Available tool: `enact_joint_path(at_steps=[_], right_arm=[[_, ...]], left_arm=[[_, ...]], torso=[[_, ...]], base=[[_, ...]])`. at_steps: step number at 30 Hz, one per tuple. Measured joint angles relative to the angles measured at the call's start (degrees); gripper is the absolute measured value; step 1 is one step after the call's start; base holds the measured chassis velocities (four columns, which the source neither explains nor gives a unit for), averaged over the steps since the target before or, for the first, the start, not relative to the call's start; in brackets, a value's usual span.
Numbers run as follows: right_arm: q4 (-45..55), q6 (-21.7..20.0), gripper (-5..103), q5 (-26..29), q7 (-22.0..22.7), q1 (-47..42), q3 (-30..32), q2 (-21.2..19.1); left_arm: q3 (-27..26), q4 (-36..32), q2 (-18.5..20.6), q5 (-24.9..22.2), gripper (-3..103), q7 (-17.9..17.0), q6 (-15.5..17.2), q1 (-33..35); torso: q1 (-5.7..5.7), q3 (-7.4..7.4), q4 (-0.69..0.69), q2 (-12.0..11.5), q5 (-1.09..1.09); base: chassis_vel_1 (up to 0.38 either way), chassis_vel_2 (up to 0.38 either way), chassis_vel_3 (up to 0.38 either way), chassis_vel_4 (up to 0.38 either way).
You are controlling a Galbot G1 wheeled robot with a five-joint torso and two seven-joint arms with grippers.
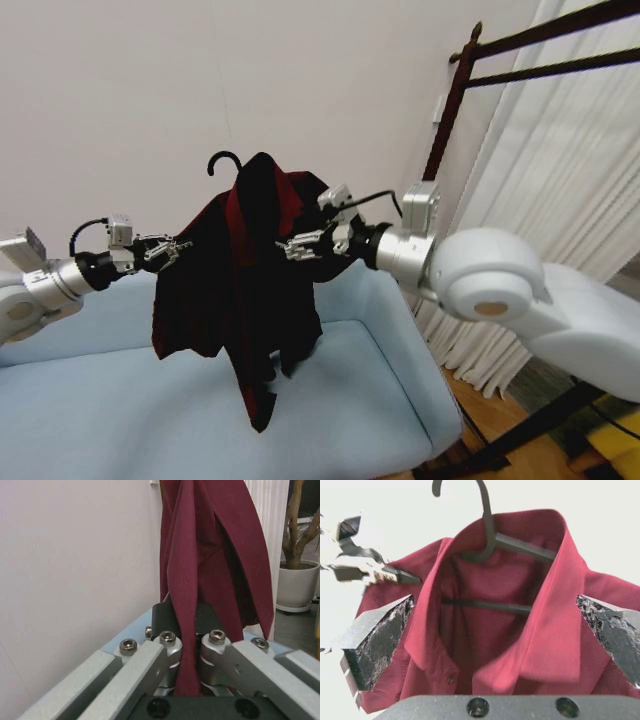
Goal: Pick up the clothes from the sofa and hang them on the clothes hanger.
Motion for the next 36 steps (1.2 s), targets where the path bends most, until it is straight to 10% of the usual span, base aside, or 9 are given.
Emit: enact_joint_path(at_steps=[7,12,25,36], right_arm=[[-12.03,-0.42,100,-2.47,-20.42,2.42,-0.63,-0.09],[-19.29,-1.31,100,-5.90,-26.74,4.58,-1.30,1.83],[-25.93,-2.38,100,-12.94,-38.27,8.70,-6.43,0.49],[-22.92,-3.80,100,-10.24,-37.77,11.68,-10.12,0.94]], left_arm=[[-0.27,1.97,-0.21,2.39,2,8.22,-0.78,-0.22],[-0.52,2.84,-0.46,3.84,2,12.66,-1.05,-0.33],[-0.69,3.64,-0.97,4.55,2,15.56,-1.57,-0.57],[-0.73,4.40,-0.99,4.67,2,17.90,-2.26,-0.45]], torso=[[0.00,0.00,0.00,0.00,0.02],[0.00,0.00,0.01,0.00,0.02],[0.00,0.01,-0.01,0.00,0.01],[0.00,0.00,0.01,0.00,0.00]], base=[[0.000,0.000,0.000,0.000],[0.000,0.000,0.000,0.000],[0.000,0.000,0.000,0.000],[0.000,0.000,0.000,0.000]])
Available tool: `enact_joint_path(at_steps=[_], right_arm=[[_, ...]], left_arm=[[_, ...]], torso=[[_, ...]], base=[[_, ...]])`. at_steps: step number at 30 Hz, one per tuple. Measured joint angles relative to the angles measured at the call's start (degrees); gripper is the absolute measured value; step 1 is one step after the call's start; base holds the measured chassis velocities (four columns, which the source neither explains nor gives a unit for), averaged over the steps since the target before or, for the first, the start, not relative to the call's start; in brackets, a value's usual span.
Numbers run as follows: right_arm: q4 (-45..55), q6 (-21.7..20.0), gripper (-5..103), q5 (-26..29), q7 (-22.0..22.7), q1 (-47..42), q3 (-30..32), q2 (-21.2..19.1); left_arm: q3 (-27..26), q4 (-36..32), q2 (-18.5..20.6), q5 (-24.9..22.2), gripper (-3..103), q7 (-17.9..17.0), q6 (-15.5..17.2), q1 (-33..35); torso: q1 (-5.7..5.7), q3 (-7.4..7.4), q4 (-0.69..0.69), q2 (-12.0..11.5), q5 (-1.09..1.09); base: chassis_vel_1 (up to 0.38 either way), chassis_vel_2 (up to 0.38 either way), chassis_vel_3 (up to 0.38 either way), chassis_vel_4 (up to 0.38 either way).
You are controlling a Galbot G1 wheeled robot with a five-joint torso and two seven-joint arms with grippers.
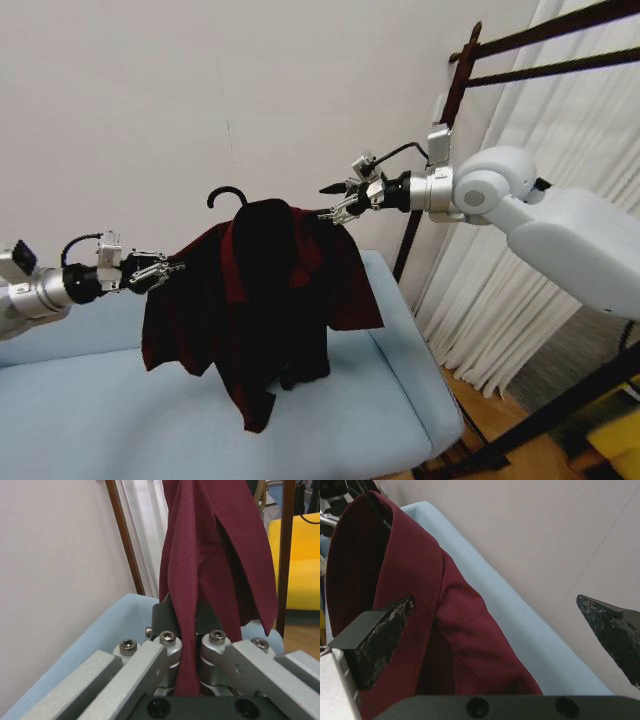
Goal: Pick up the clothes from the sofa and hang them on the clothes hanger.
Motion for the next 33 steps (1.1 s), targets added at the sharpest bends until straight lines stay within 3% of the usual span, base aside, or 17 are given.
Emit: enact_joint_path(at_steps=[10,11,13,14,15,16,19,21,27,28,31,32,33], right_arm=[[0.73,-0.05,99,0.05,-0.59,2.98,-5.18,0.75],[0.81,-0.06,91,0.15,-0.74,3.81,-6.19,0.92],[0.84,-0.06,91,0.41,-0.86,4.60,-6.96,1.02],[0.84,-0.06,80,0.54,-0.90,4.88,-7.24,1.04],[0.86,-0.06,80,0.79,-0.99,5.31,-7.67,1.05],[1.00,-0.12,69,1.33,-1.12,6.01,-8.44,1.03],[1.29,-0.20,69,1.68,-1.21,6.56,-9.23,0.97],[1.72,-0.28,52,2.06,-1.29,6.76,-9.83,0.93],[2.86,-0.35,36,3.13,-1.15,6.98,-10.81,1.03],[2.97,-0.35,25,3.25,-1.03,6.98,-10.81,1.08],[3.15,-0.35,25,3.46,-0.88,6.99,-10.81,1.12],[3.45,-0.35,15,3.69,-0.67,6.98,-10.81,1.08],[3.81,-0.35,15,3.83,-0.55,6.93,-10.81,0.97]], left_arm=[[-0.03,0.74,-0.01,1.54,2,3.54,-1.15,-0.32],[-0.03,0.91,-0.18,2.00,2,4.39,-1.46,-0.32],[-0.02,1.17,-0.39,2.48,2,5.17,-1.80,-0.31],[-0.01,1.24,-0.45,2.61,2,5.32,-1.86,-0.30],[-0.01,1.39,-0.56,2.82,2,5.64,-2.02,-0.30],[0.01,1.60,-0.75,3.05,2,6.05,-2.33,-0.29],[0.04,1.80,-0.97,3.20,2,6.35,-2.56,-0.32],[0.10,1.87,-1.10,3.24,2,6.52,-2.67,-0.47],[0.18,1.90,-1.33,3.25,2,6.58,-2.74,-0.62],[0.18,1.90,-1.39,3.27,2,6.64,-2.76,-0.59],[0.18,1.89,-1.52,3.31,2,6.65,-2.81,-0.51],[0.18,1.91,-1.62,3.31,2,6.65,-2.88,-0.49],[0.19,1.93,-1.68,3.32,2,6.65,-2.92,-0.49]], torso=[[0.00,0.00,-0.01,0.00,0.01],[0.00,0.00,0.00,0.00,0.01],[0.00,0.00,0.00,0.00,0.01],[0.00,0.00,0.00,0.00,0.01],[0.00,0.00,0.00,0.00,0.00],[0.00,0.00,-0.01,0.00,0.00],[0.00,0.00,-0.01,0.00,0.00],[0.00,0.00,-0.01,0.00,0.01],[0.00,0.00,-0.01,0.00,0.01],[0.00,0.00,-0.01,0.00,0.01],[0.00,0.00,0.00,0.00,0.00],[0.00,0.00,0.00,0.00,0.01],[0.00,0.00,0.00,0.00,0.01]], base=[[0.000,0.000,0.000,0.000],[0.000,0.000,0.000,0.000],[0.000,0.000,0.000,0.000],[0.000,0.000,0.000,0.000],[0.000,0.000,0.000,0.000],[0.000,0.000,0.000,0.000],[0.000,0.000,0.000,0.000],[0.000,0.000,0.000,0.000],[0.000,0.000,0.000,0.000],[0.000,0.000,0.000,0.000],[0.000,0.000,0.000,0.000],[0.000,0.000,0.000,0.000],[0.000,0.000,0.000,0.000]])
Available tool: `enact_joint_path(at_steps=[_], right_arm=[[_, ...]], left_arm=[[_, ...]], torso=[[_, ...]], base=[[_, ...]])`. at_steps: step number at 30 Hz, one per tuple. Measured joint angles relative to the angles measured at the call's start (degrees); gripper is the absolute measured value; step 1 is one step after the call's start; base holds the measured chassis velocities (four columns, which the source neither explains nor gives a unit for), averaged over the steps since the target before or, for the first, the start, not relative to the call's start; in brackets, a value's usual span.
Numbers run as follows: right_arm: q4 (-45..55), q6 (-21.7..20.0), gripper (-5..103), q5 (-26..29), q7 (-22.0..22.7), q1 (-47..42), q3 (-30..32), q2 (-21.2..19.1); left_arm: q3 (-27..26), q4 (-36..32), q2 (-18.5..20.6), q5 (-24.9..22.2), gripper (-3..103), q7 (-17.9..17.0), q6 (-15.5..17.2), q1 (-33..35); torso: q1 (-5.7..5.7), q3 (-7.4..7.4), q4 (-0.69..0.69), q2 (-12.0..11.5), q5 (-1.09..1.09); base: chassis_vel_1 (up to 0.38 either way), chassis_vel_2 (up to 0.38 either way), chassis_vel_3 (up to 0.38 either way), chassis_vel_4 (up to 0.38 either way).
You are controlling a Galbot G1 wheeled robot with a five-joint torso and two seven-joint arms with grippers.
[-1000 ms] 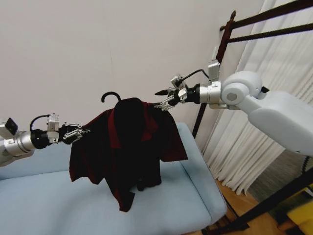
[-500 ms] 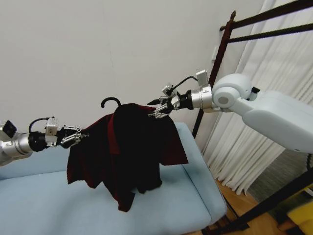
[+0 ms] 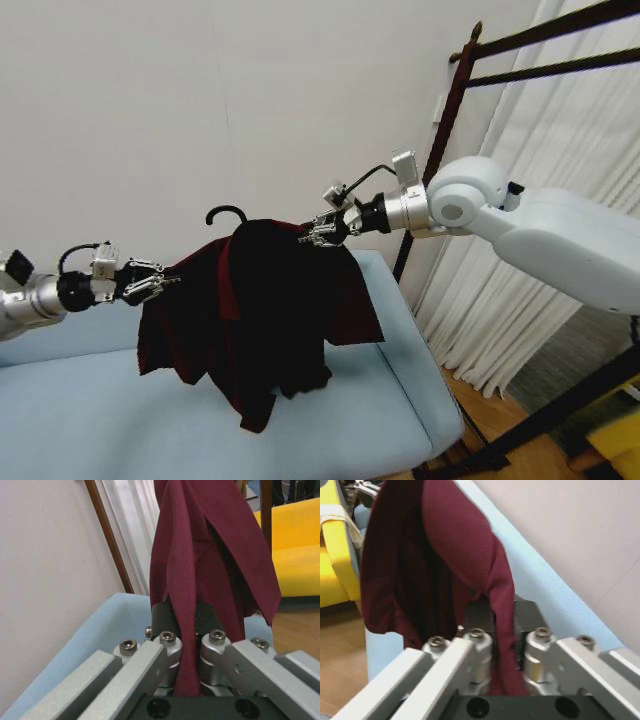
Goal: Pick up the clothes from the sofa and hang them on the clothes hanger.
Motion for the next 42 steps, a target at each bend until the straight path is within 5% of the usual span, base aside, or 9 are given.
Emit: enact_joint_path(at_steps=[2,12,20,23,26,33,36,42], right_arm=[[0.51,0.00,5,0.15,0.09,-0.11,0.00,-0.23],[6.00,0.06,2,6.26,7.48,-2.42,2.45,-2.09],[9.92,-0.25,2,16.29,19.18,-7.06,8.30,-2.77],[10.33,-0.24,2,17.87,20.66,-7.60,8.96,-3.01],[10.86,-0.08,2,20.79,22.33,-7.83,9.62,-3.79],[11.16,0.25,2,21.46,22.61,-7.88,10.16,-5.36],[11.29,0.25,2,21.36,25.84,-7.83,10.50,-5.30],[11.80,0.18,2,21.51,33.88,-6.90,11.21,-3.38]], left_arm=[[0.01,0.01,-0.06,-0.01,2,-0.02,-0.01,0.00],[-0.14,-1.32,-0.98,-1.39,1,-6.86,1.06,0.33],[-0.06,-3.51,-1.40,-4.03,33,-18.87,2.19,0.54],[0.01,-3.99,-1.55,-4.84,39,-22.55,2.43,0.54],[-0.07,-4.73,-1.87,-6.36,55,-27.62,2.90,0.54],[-0.57,-5.22,-2.50,-7.57,77,-35.96,3.01,-0.16],[-1.00,-6.52,-2.82,-8.53,93,-40.66,3.24,-0.86],[-1.07,-11.71,-3.06,-9.78,100,-47.63,4.45,-0.72]], torso=[[0.00,0.00,0.00,0.00,0.00],[0.00,0.00,0.00,0.00,0.00],[0.00,0.00,0.00,0.00,0.01],[0.00,0.00,0.00,0.00,0.01],[0.00,0.00,0.00,0.00,0.00],[0.00,0.00,0.00,0.00,0.00],[0.00,0.00,-0.01,0.00,0.01],[0.00,0.00,0.00,0.00,0.01]], base=[[0.000,0.000,0.000,0.000],[0.000,0.000,0.000,0.000],[0.000,0.000,0.000,0.000],[0.000,0.000,0.000,0.000],[0.000,0.000,0.000,0.000],[0.000,0.000,0.000,0.000],[0.000,0.000,0.000,0.000],[0.000,0.000,0.000,0.000]])
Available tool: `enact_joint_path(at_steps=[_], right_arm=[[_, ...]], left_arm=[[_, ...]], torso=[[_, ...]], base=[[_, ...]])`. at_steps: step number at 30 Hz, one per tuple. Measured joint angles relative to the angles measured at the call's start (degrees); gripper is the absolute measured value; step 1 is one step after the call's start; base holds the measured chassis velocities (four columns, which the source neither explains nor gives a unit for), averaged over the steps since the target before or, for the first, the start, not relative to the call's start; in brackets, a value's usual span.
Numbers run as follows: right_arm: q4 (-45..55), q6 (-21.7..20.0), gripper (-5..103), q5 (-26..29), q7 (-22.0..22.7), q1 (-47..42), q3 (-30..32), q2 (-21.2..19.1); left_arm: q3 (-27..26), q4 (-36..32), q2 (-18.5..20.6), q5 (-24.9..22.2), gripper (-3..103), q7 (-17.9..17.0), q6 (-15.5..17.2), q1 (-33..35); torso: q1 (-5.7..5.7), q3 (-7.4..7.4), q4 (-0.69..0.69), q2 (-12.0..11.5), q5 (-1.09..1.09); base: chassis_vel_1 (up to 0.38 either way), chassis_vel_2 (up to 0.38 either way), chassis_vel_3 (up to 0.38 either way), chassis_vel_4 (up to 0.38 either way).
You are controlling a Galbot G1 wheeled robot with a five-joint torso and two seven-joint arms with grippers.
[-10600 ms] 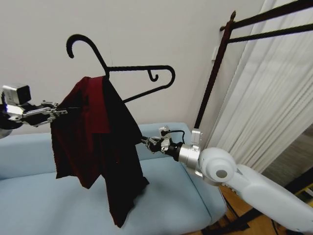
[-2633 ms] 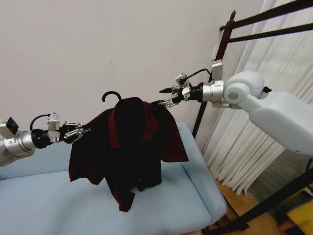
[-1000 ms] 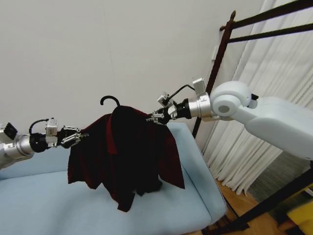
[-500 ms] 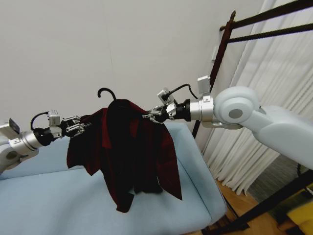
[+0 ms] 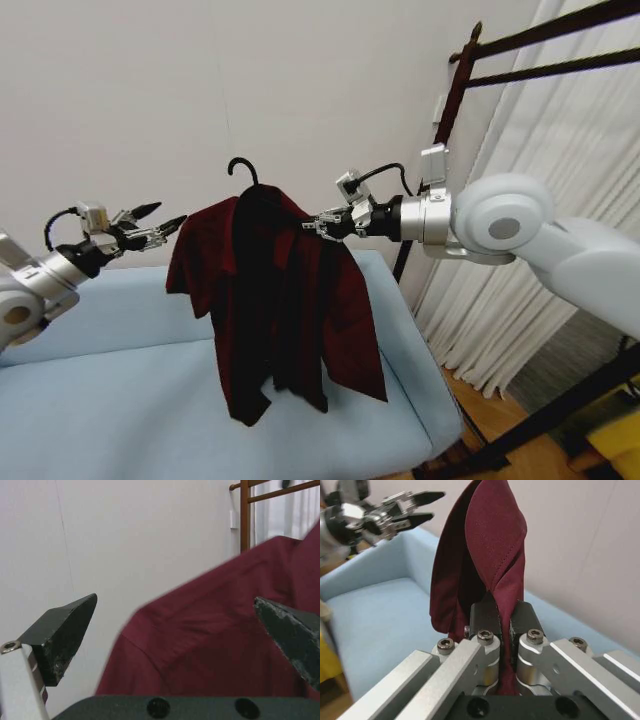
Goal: Pick up the clothes from the sofa and hang them on the clothes hanger.
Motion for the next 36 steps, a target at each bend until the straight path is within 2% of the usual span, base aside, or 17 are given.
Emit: enact_joint_path(at_steps=[1,6,13,18,21,22,26,27,29,30,33,36], right_arm=[[0.00,0.00,2,0.00,0.00,0.00,0.00,0.00],[1.11,-1.61,2,3.08,12.06,1.44,0.61,2.33],[1.65,-2.24,2,1.63,13.78,1.19,0.58,3.13],[2.08,-2.22,2,0.21,13.64,1.17,0.57,5.13],[2.13,-2.07,2,0.18,13.44,1.46,0.51,5.71],[2.18,-1.90,2,0.19,13.36,1.69,0.44,5.96],[2.53,-1.65,2,0.70,13.25,2.62,0.19,6.33],[2.54,-1.63,2,0.75,13.25,2.79,0.09,6.33],[2.65,-1.59,2,0.81,13.23,2.94,-0.09,6.24],[2.65,-1.59,2,0.81,13.23,2.94,-0.09,6.24],[3.15,-1.27,2,0.93,13.28,2.94,-0.15,6.33],[3.41,-1.23,2,1.15,13.99,2.95,-0.16,6.64]], left_arm=[[0.00,0.00,0.00,0.00,100,0.00,0.00,0.00],[1.53,-7.25,-0.40,-2.04,100,-8.78,2.36,0.19],[2.09,-13.47,-0.36,-6.03,100,-12.42,5.07,-0.29],[5.38,-16.68,-0.29,-7.96,100,-19.07,6.58,-2.04],[6.54,-16.83,-0.93,-8.05,100,-19.68,6.90,-2.69],[7.06,-16.76,-1.25,-8.03,103,-19.71,7.10,-2.96],[8.16,-16.19,-2.02,-7.69,90,-20.33,7.36,-3.65],[8.17,-16.09,-2.09,-7.63,90,-20.43,7.40,-3.69],[7.96,-15.92,-2.09,-7.45,80,-20.47,7.49,-3.62],[7.96,-15.92,-2.09,-7.45,80,-20.47,7.49,-3.62],[7.72,-15.38,-1.94,-7.09,64,-20.42,7.49,-3.56],[7.60,-15.11,-1.91,-6.89,58,-20.20,7.50,-3.58]], torso=[[0.00,0.00,0.00,0.00,0.00],[0.00,0.00,0.00,0.00,-0.01],[0.00,0.00,-0.01,0.00,0.01],[0.00,0.00,0.01,0.00,-0.01],[0.00,0.00,0.00,0.00,0.00],[0.00,0.00,0.00,0.00,-0.01],[0.00,0.00,0.00,0.00,-0.02],[0.00,0.00,0.00,0.00,-0.01],[0.00,0.00,0.00,0.00,-0.01],[0.00,0.00,0.00,0.00,-0.01],[0.00,0.00,-0.01,0.00,0.00],[0.00,0.00,0.00,0.00,-0.01]], base=[[0.000,0.000,0.000,0.000],[0.000,0.000,0.000,0.000],[0.000,0.000,0.000,0.000],[0.000,0.000,0.000,0.000],[0.000,0.000,0.000,0.000],[0.000,0.000,0.000,0.000],[0.000,0.000,0.000,0.000],[0.000,0.000,0.000,0.000],[0.000,0.000,0.000,0.000],[0.000,0.000,0.000,0.000],[0.000,0.000,0.000,0.000],[0.000,0.000,0.000,0.000]])
